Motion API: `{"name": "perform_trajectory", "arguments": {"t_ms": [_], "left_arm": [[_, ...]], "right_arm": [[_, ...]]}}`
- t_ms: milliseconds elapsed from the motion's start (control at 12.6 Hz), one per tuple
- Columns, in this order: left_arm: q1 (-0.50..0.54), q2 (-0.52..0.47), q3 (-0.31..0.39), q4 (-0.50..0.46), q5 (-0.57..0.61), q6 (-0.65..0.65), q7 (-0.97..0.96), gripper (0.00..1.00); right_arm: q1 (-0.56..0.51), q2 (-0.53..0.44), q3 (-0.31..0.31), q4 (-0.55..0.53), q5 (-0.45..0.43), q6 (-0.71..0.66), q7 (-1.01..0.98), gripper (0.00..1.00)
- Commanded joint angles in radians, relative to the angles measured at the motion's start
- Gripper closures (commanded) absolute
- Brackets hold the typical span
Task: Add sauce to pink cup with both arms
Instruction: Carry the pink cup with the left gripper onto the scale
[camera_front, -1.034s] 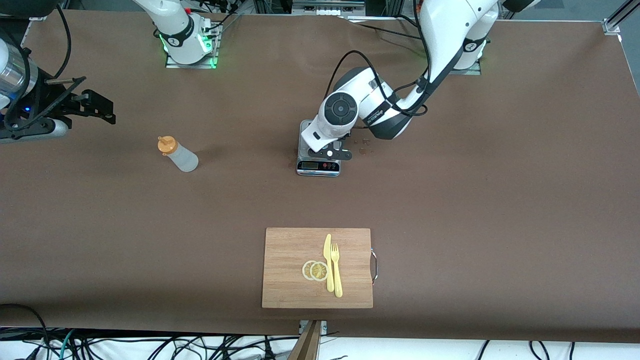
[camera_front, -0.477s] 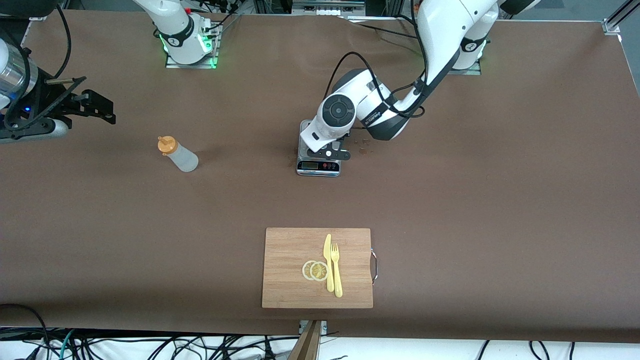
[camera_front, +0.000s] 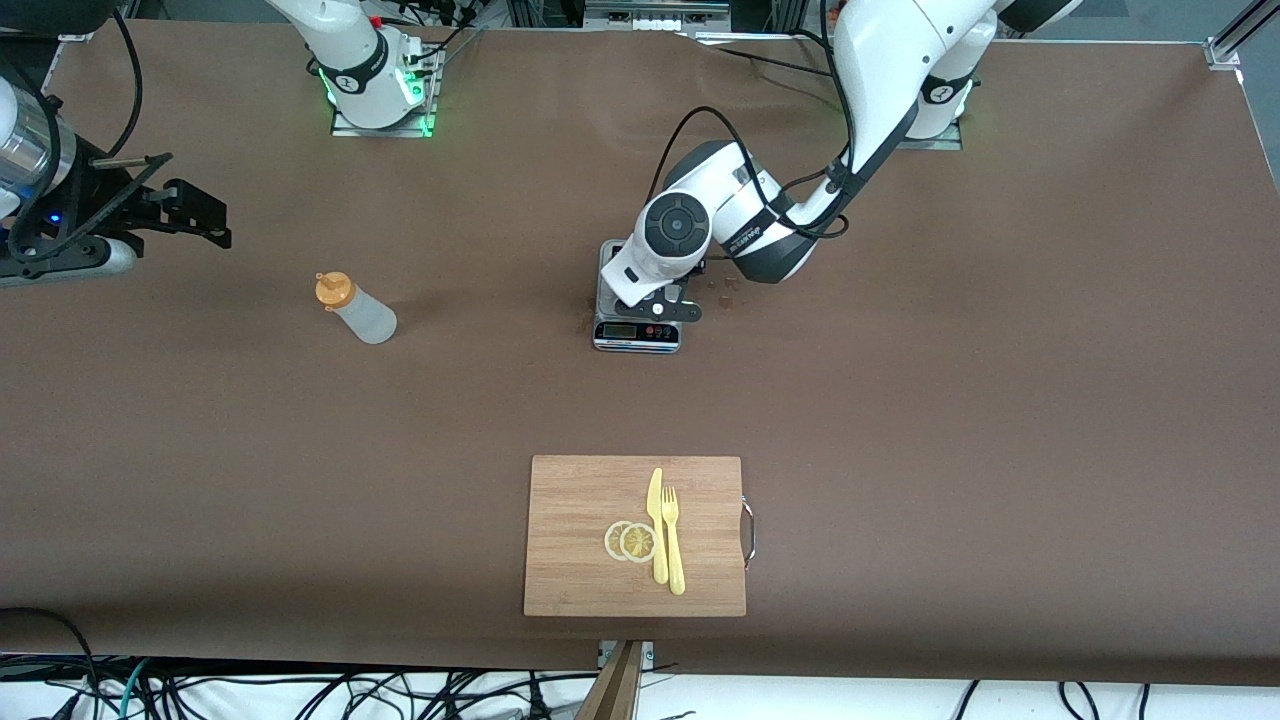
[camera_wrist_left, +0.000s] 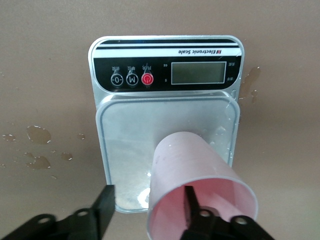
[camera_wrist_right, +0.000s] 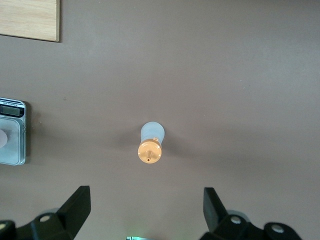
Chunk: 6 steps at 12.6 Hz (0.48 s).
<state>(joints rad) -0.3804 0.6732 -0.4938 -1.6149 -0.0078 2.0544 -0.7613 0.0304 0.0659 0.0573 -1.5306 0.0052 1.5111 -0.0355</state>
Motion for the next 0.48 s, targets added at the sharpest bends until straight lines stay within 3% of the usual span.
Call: {"name": "perform_trajectory", "arguments": {"t_ms": [0,398], "left_arm": [[-0.012,-0.035,0.000,0.013,-0.026,-0.013,-0.029,0.00],[0.023,-0.112,-0.008,0.020,-0.015,-0.118,-0.029,0.00]], "right_arm": [[0.002,-0.005,0.003,0.007,-0.002,-0.009,0.016,0.00],[0.002,-0.005,0.003,0.007,-0.002,-0.009,0.016,0.00]]}}
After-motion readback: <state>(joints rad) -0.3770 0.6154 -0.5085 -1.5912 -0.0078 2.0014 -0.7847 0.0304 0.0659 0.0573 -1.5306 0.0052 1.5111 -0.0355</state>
